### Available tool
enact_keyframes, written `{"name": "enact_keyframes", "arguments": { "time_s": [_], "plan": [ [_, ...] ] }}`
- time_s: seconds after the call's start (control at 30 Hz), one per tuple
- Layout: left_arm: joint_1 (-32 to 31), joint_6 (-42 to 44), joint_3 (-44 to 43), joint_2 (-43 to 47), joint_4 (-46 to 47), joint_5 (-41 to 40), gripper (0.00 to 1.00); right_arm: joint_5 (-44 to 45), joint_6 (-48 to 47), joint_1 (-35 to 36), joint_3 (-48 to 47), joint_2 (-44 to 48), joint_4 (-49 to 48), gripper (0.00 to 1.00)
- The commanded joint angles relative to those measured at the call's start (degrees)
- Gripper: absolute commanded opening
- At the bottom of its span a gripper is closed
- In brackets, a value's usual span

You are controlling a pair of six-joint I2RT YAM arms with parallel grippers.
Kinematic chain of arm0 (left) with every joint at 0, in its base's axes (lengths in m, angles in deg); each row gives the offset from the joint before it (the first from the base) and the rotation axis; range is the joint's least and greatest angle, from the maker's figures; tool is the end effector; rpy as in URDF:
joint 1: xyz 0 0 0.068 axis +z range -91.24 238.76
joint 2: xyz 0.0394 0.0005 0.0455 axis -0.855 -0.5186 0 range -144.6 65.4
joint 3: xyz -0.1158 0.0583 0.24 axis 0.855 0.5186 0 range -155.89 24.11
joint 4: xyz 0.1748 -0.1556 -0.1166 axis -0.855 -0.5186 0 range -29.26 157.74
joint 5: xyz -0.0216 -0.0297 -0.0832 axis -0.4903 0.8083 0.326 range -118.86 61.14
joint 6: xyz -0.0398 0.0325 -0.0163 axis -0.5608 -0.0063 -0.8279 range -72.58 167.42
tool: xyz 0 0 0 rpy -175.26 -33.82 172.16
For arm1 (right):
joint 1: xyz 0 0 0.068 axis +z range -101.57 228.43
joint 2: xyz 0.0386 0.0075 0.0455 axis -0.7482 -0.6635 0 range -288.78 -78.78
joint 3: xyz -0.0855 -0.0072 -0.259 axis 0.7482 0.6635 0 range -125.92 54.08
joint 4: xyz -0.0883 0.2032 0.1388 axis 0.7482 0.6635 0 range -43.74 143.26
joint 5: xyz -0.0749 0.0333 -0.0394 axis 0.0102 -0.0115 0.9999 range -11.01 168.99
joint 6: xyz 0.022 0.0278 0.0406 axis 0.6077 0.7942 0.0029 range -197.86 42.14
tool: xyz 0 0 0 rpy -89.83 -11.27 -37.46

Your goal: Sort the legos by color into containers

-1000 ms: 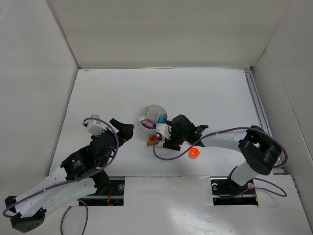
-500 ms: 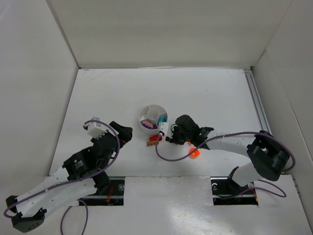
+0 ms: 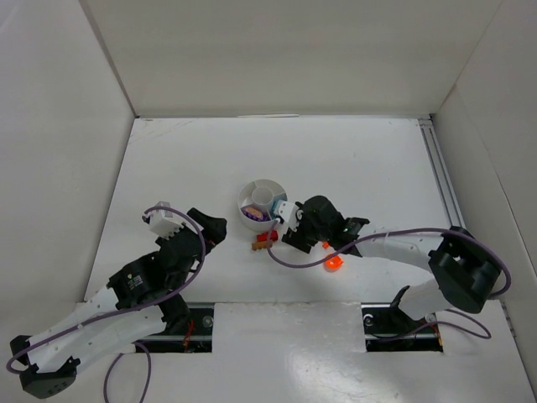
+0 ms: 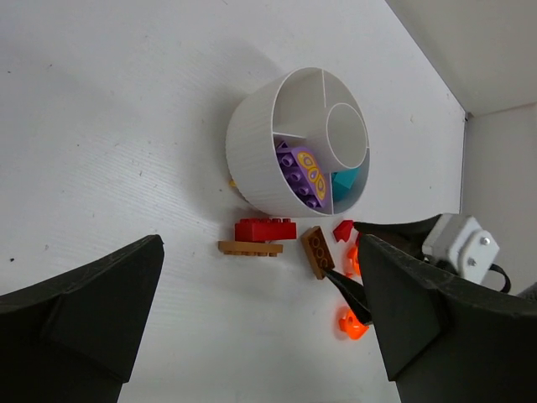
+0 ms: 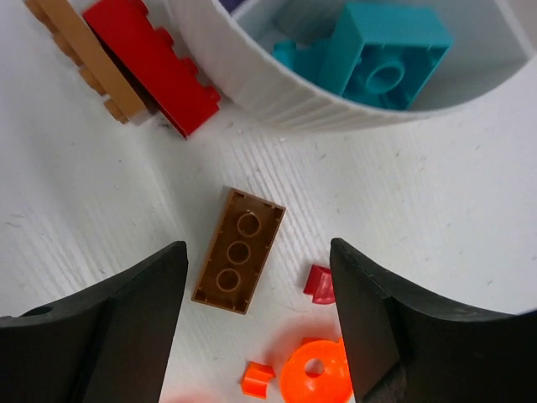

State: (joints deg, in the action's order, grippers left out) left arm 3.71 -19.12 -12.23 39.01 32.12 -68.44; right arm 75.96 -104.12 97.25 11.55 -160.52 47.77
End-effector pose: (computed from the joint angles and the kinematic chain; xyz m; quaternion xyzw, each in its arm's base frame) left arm 0.0794 -0.0738 0.2884 -0.2591 0.7745 -0.2974 0.4946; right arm 0.1915 0.2215 0.1950 -0.5623 0.7138 0.1051 0.4040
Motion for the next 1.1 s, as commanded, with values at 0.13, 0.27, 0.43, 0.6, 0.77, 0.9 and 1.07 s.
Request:
{"name": "enact_keyframes", "arguments": {
  "time_s": [0.13,0.27,0.43,0.6,0.77,0.9,1.07],
  "plan": [
    [-0.15,-0.43,0.65,0.46,-1.12,-1.65,1.00,5.66,8.85,0.23,-3.26,-6.41,0.50,0.74],
    [-0.15,-0.96,0.13,0.46,-1.65,-1.12,1.00,6.28,10.79,0.23,-3.88,-8.35,0.50,0.75],
    [-0.15,-1.57,0.13,0.99,-2.18,-1.12,1.00,6.28,12.64,0.23,-3.88,-9.58,0.50,0.63],
    [-0.15,-2.10,0.13,2.04,-2.18,-1.12,1.00,5.76,13.34,0.23,-3.36,-9.06,0.50,0.46],
    [-0.15,-2.10,0.13,2.66,-2.70,-1.64,1.00,4.27,13.34,0.23,-2.74,-6.78,0.50,0.36],
    [-0.15,-2.10,0.13,3.19,-2.70,-1.65,1.00,2.16,11.07,0.23,-2.21,-3.26,-0.72,0.33],
    [-0.15,-2.10,0.65,3.19,-2.70,-1.65,1.00,-0.57,3.44,0.23,-1.60,5.50,-2.74,0.31]
  ]
}}
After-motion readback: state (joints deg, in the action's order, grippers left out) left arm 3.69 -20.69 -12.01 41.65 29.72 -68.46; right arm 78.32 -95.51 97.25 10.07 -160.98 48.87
